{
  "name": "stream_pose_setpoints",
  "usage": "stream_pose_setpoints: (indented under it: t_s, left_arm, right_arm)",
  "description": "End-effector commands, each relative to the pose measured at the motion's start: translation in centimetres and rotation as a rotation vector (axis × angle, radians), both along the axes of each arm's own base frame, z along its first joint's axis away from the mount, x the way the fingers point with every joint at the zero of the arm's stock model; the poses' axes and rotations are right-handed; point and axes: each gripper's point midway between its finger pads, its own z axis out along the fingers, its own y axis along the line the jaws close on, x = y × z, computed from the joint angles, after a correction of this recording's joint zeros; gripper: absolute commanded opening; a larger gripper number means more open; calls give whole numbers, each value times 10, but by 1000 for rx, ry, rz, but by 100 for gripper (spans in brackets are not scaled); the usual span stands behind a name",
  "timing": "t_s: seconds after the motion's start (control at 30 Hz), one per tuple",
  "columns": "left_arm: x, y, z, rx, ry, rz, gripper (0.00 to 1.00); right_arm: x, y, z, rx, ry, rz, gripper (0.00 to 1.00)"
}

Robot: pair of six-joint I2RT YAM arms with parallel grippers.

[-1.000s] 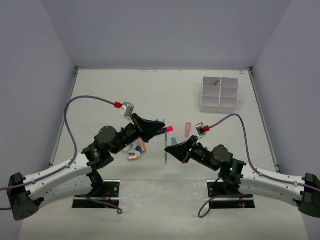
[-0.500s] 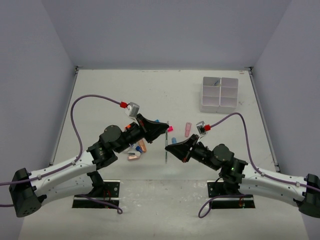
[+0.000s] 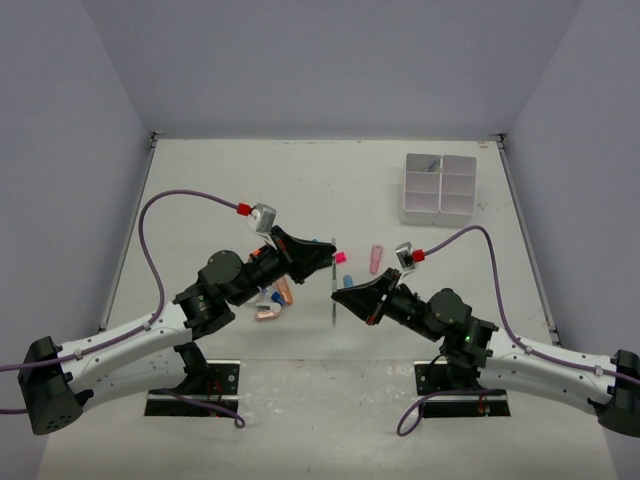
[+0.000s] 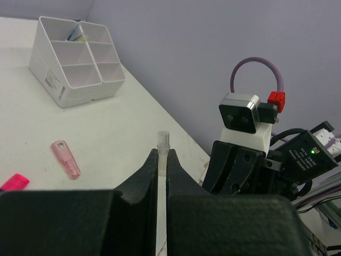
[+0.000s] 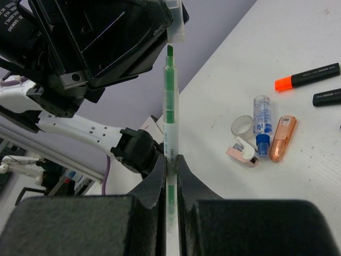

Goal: Sort the stationery into containers
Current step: Close the pen cap on the pen.

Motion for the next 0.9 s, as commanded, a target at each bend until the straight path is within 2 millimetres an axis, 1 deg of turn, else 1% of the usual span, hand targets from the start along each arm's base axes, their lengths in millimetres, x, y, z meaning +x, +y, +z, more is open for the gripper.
stream_pose_setpoints:
  t_s: [0.0,0.03,0.23,0.6,0.87]
  left_arm:
    - [2,3,25,-65,-51,16,0]
    - [1,2,27,-67,-55,9,0]
    - [-2,-3,23,-68,-44,-19,0]
    - [-3,-3,22,-72,-48,-24,0]
    - [-2,-5,16,-64,-38,-25,0]
  right_arm:
    - [2,-1,17,37,-17,-21,0]
    - [3,-2,16,35,-16,-26,0]
    - [4,-1,24,29,-31,-31,0]
    - [8,-5,32,28,-44,-60,0]
    - [10,-5,39,24,-57,-68,0]
